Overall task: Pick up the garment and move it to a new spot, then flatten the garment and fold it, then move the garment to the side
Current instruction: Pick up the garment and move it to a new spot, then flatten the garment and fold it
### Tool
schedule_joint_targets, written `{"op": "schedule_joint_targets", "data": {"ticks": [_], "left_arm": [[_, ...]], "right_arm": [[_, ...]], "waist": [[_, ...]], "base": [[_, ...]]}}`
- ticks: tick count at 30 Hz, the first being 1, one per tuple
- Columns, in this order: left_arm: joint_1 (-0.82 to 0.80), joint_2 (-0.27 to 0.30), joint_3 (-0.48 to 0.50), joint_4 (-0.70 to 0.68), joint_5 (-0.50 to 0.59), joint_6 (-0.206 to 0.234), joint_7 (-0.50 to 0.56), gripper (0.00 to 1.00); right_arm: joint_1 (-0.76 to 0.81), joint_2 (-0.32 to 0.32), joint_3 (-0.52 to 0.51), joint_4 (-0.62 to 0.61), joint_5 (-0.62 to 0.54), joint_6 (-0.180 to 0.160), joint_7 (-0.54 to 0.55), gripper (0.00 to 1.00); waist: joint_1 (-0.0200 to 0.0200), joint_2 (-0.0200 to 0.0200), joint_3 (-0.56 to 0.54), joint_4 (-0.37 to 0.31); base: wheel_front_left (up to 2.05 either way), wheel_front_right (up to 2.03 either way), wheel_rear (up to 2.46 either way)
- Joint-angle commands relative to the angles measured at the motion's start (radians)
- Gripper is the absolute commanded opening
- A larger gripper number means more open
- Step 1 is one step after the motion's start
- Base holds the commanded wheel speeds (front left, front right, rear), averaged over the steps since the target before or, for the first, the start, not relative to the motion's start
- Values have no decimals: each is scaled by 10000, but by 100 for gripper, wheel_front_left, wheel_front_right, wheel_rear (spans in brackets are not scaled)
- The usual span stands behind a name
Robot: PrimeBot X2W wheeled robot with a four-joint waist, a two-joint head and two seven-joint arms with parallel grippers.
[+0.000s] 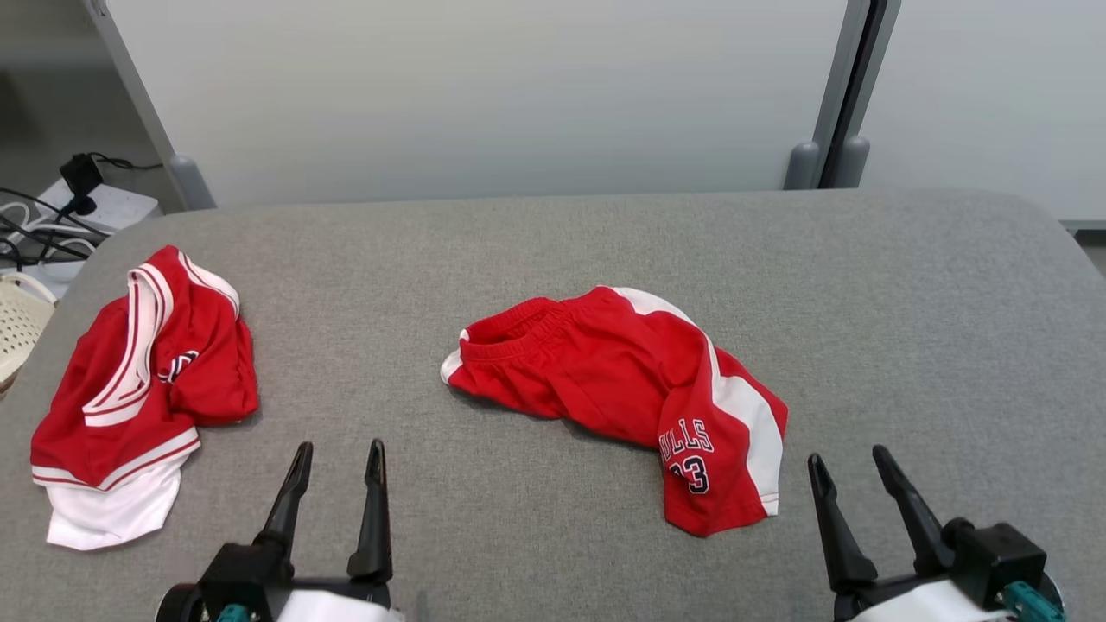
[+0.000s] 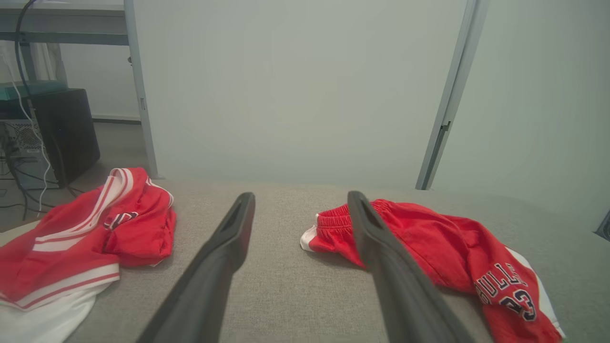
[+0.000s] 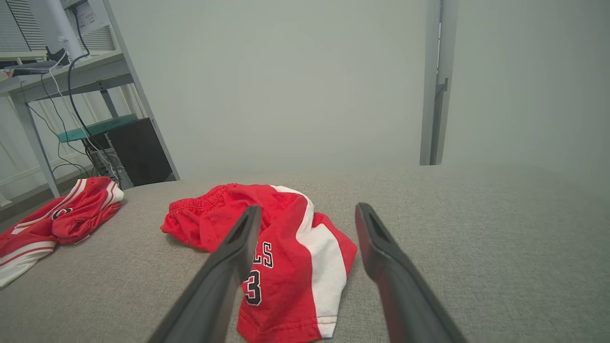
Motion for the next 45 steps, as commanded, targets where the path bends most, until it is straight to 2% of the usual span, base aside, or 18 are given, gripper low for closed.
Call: {"op": "schedule_joint_targets", "data": {"ticks": [1,16,45], "left_arm": [[-27,19,501,-336,152,-183,-58,100],[728,-7,580,-293,40,-191,-59,100],[525,-8,410,-100,259,-71,-59,100]], "right_arm": [[-23,-28,182,-209,-102,14,-118,100],[428,-2,160,9,189,14,-118,100],[272,1,497,179,191,14,-118,100]], "waist": [[0,-1,-152,12],[0,-1,-376,-3],[0,-1,-252,-17]], "base": [[0,0,0],[0,0,0],[0,0,0]]}}
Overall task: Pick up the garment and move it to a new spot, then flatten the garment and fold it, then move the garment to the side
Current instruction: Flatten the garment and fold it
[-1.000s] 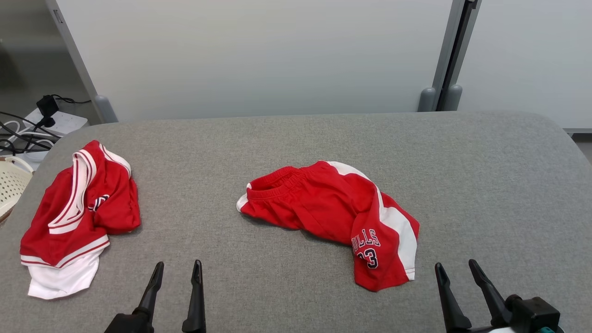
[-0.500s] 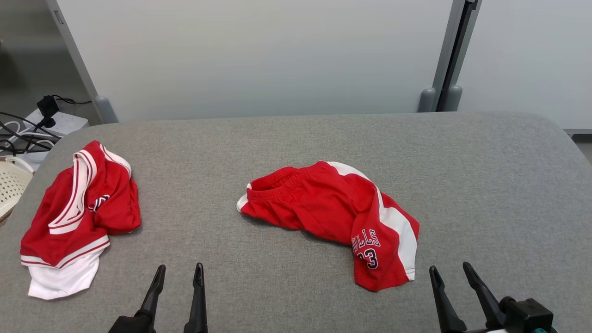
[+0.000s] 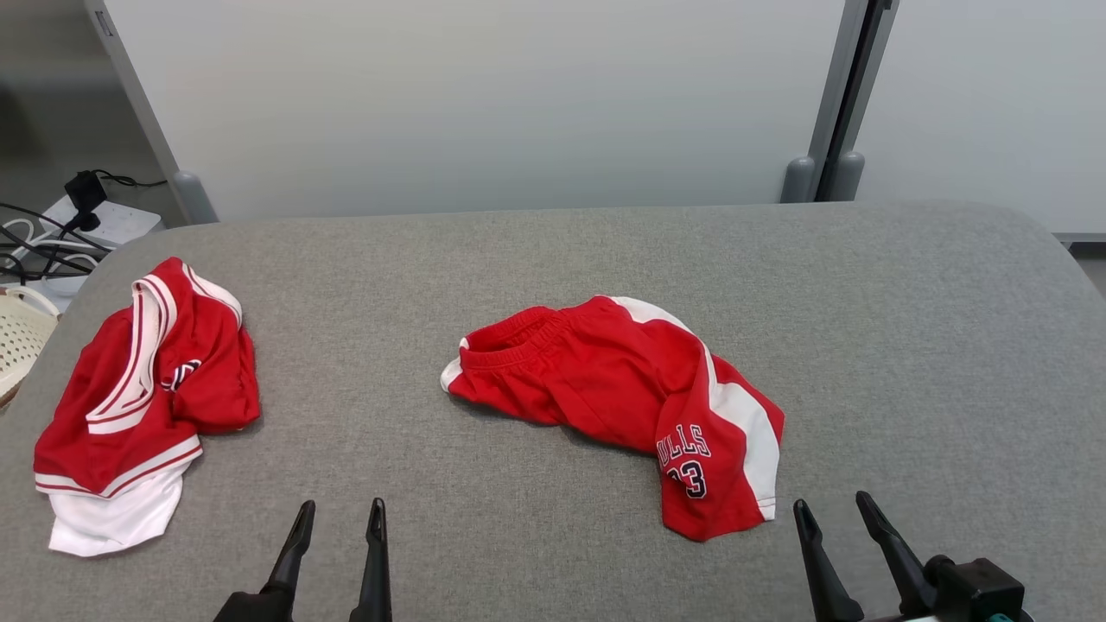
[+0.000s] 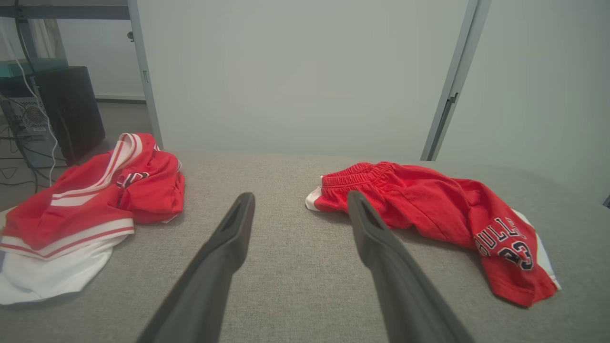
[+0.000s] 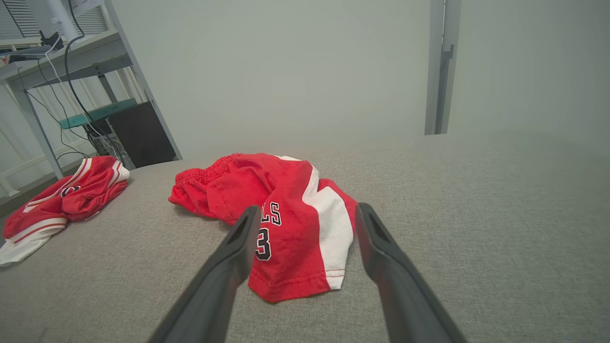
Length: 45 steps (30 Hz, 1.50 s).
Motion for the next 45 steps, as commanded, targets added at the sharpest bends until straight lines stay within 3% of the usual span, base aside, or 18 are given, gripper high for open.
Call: {"op": "schedule_joint_targets", "data": {"ticks": [1,10,15,17,30,35,45], "left_arm": [[-591,1,255,-103,-16,86,-61,100],[-2402,1,-251,926,-475,-35,-61,100],[-4228,1,-756,2296,-556,-222,0,100],[-5045,1,-777,2820,-571,-81,199,100],[-9374,21,-1402,5359,-374,-379,2368,100],[-10651,10,-1738,6524,-734,-957,3318,100],[-12362,5,-2365,9267,-712,-1309,4923,100]], "right_arm": [[-379,-72,293,-185,47,14,-118,100],[-723,-75,514,-51,-71,14,-118,100],[-1126,-91,674,-19,-71,14,-118,100],[-1337,-100,776,-37,-58,14,-118,100],[-2601,-128,1039,-39,109,14,-118,100],[-2842,-118,1151,144,345,14,-118,100],[-3389,-156,1532,363,597,14,-118,100]], "waist": [[0,-1,86,-43],[0,-1,692,-415],[0,-1,1328,-844],[0,-1,1617,-1043],[0,-1,3478,-2190],[0,-1,3897,-2378],[0,-1,4358,-2888]], "base": [[0,0,0],[0,0,0],[0,0,0],[0,0,0],[0,0,0],[0,0,0],[0,0,0]]}}
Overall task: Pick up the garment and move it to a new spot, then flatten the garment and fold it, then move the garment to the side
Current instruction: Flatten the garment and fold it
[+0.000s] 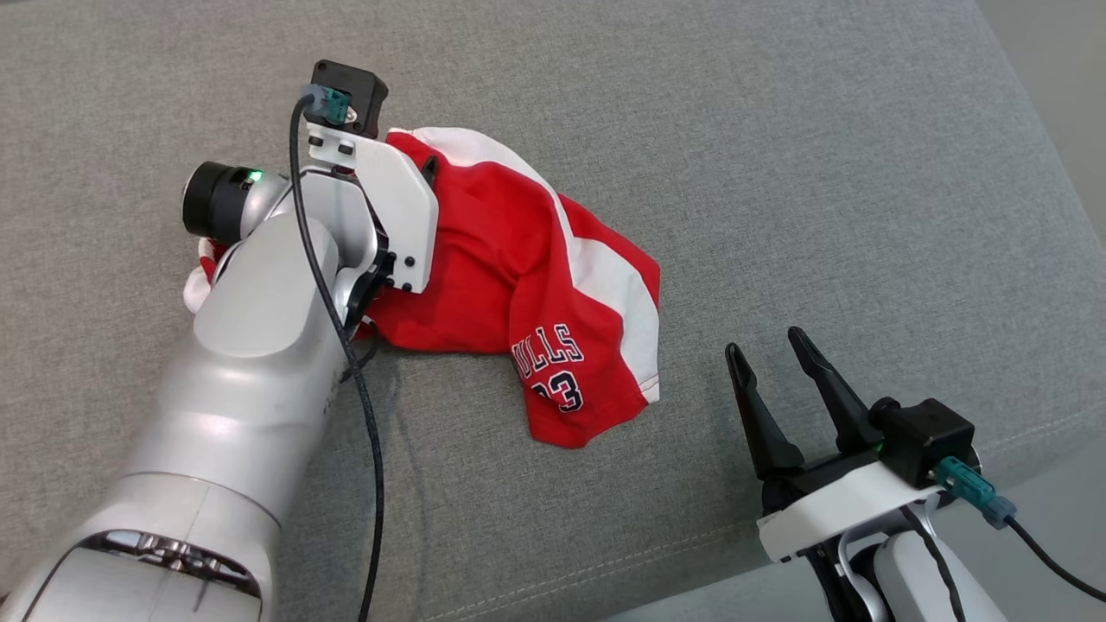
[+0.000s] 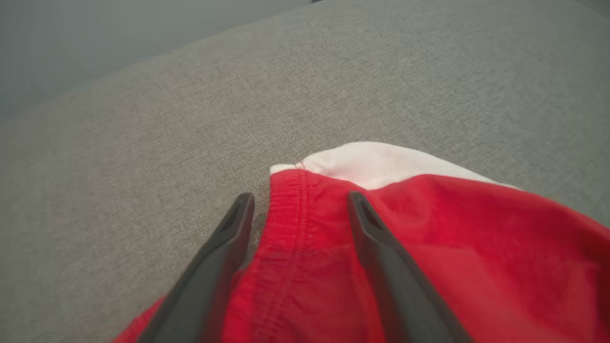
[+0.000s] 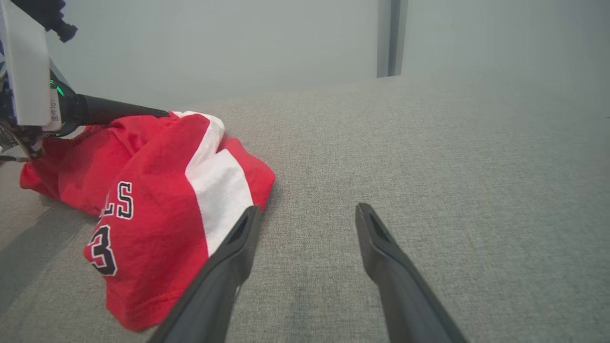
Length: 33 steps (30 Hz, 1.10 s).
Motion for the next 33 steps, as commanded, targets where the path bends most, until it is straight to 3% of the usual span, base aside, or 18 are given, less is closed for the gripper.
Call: {"op": "schedule_joint_targets", "data": {"ticks": [1,5,6,7,8,10,14,23,29,33], "left_arm": [[-576,250,32,129,62,-64,189,100],[-832,259,-199,680,172,-194,428,100],[-856,259,-224,775,135,-292,455,90],[-884,258,-267,819,131,-358,396,31],[-913,258,-312,821,139,-404,257,0],[-925,257,-352,793,138,-452,67,0],[-764,254,-315,216,-84,-658,-1625,0],[1148,276,-467,-1344,-715,-888,-3913,0],[3604,818,-666,-3513,-854,-691,-3774,0],[5524,1440,-658,-5635,-912,-28,-3036,0]], "right_arm": [[-139,-74,195,-197,66,14,-118,100],[-163,-70,190,-226,76,14,-118,100],[-165,-70,181,-234,82,14,-118,100],[-163,-69,162,-241,85,14,-118,100],[-160,-68,130,-250,81,14,-118,100],[-154,-68,86,-254,70,14,-118,100],[-122,-84,-15,-246,25,14,-118,100],[137,-326,-97,-183,-24,14,-118,100],[421,-468,-325,-167,-76,14,-118,100],[671,-505,-472,-170,-112,14,-118,100]], "waist": [[0,0,83,-84],[0,0,164,-120],[0,0,178,-111],[0,0,186,-89],[0,0,193,-51],[0,0,188,4],[0,0,34,324],[0,0,-780,1619],[0,0,-1208,2438],[0,0,-1419,2786]], "base": [[0,0,0],[0,0,0],[0,0,0],[0,0,0],[0,0,0],[0,0,0],[0,0,0],[0,0,0],[0,0,0],[0,0,0]]}}
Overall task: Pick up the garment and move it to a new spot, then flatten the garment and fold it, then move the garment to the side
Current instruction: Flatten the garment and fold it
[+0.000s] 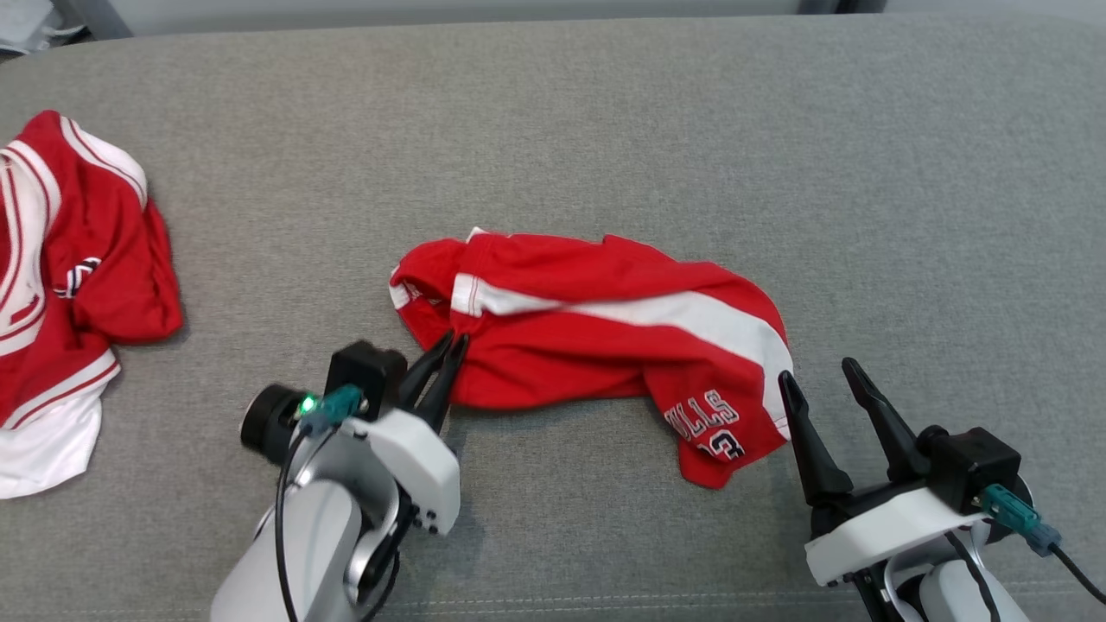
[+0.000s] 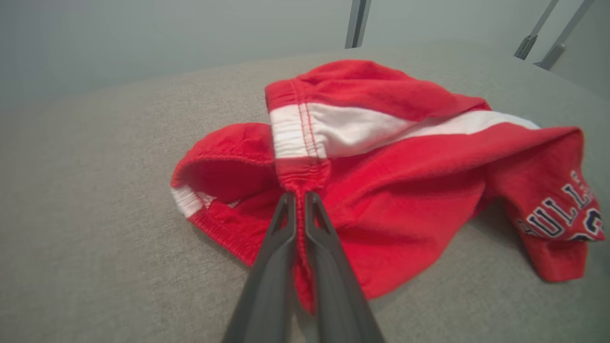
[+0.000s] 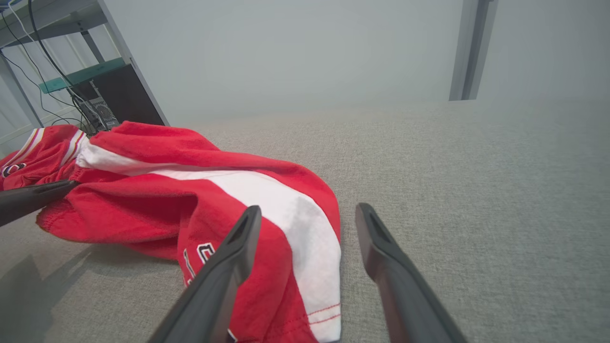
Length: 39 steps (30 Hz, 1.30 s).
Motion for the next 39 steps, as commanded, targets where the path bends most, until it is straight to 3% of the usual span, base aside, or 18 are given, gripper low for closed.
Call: {"op": "schedule_joint_targets", "data": {"ticks": [1,2,4,12,17,26,39], "left_arm": [[444,371,351,-1019,-162,316,203,0],[905,447,367,-1615,-252,457,404,26],[1721,508,383,-2707,-503,671,799,100],[2905,884,204,-4953,-581,1215,1904,100],[2994,1106,23,-5363,-735,1184,2781,100],[2968,1240,-24,-5217,-923,1268,3449,100],[2446,992,424,-4539,-1287,1566,3339,100]], "right_arm": [[129,-60,123,-202,-86,14,-118,100],[185,-70,94,-200,-91,14,-118,100],[293,-82,38,-183,-94,14,-118,100],[462,-111,186,3,-58,14,-118,100],[460,-125,277,44,-44,14,-118,100],[593,-169,303,31,-20,14,-118,100],[548,-254,300,-8,119,14,-118,100]], "waist": [[0,-1,-273,306],[0,-1,-306,366],[0,-1,-379,483],[0,-1,-738,551],[0,-1,-935,337],[0,-1,-952,81],[0,-1,-785,-203]], "base": [[0,0,0],[0,0,0],[0,0,0],[0,0,0],[0,0,0],[0,0,0],[0,0,0]]}}
